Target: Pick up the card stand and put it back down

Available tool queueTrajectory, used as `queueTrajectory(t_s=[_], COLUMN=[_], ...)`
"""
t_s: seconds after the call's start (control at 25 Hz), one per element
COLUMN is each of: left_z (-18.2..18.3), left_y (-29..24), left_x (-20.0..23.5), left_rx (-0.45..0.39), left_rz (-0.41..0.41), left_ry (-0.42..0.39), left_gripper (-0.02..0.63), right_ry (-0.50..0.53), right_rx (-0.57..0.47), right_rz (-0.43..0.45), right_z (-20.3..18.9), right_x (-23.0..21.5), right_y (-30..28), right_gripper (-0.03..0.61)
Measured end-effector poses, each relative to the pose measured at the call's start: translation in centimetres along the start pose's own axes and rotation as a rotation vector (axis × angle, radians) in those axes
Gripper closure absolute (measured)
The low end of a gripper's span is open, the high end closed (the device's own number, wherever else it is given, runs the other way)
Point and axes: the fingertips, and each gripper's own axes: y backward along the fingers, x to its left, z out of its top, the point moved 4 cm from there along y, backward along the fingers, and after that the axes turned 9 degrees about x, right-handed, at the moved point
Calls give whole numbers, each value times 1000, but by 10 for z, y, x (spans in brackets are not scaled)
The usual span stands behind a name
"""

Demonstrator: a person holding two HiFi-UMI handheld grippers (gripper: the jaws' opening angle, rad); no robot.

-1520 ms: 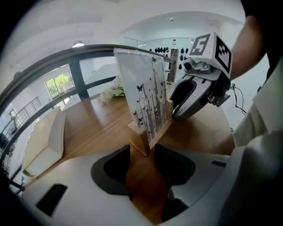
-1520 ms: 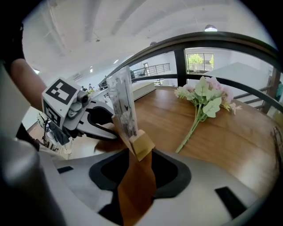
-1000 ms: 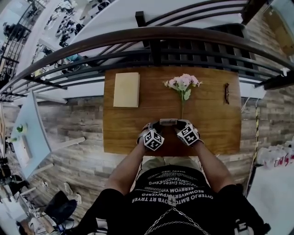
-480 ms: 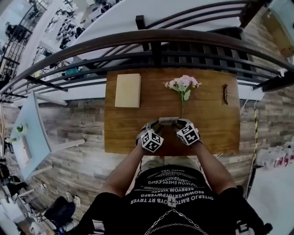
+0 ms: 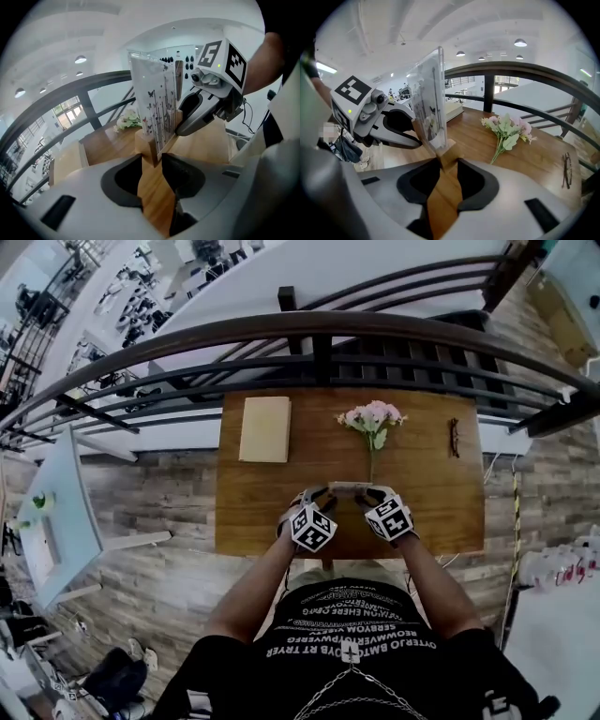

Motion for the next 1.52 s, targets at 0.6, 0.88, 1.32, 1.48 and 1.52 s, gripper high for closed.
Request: queueTrajectory(t_s=[0.6,0.88,1.32,1.48,1.52], left_z=[25,43,71,79,83], left_y=[62,93,130,146,150], left_x=[-2,6,7,7,7], left_rx=[-79,-113,-152,-168,-174], left_rz=[-3,26,33,41,43], left_ry=[0,-23,-49,-61,-64], left_gripper=[462,462,463,463,463], right_ry=[-20,-8,15,16,15], right_rx=[-59,-90,-137,-160,-167], right_rz=[-35,-50,-104,-111,-117], right_z=[25,45,66,72,74], right_x=[22,28,34,38,39], right_y=[60,86,132,148,152], right_gripper=[456,456,454,454,455])
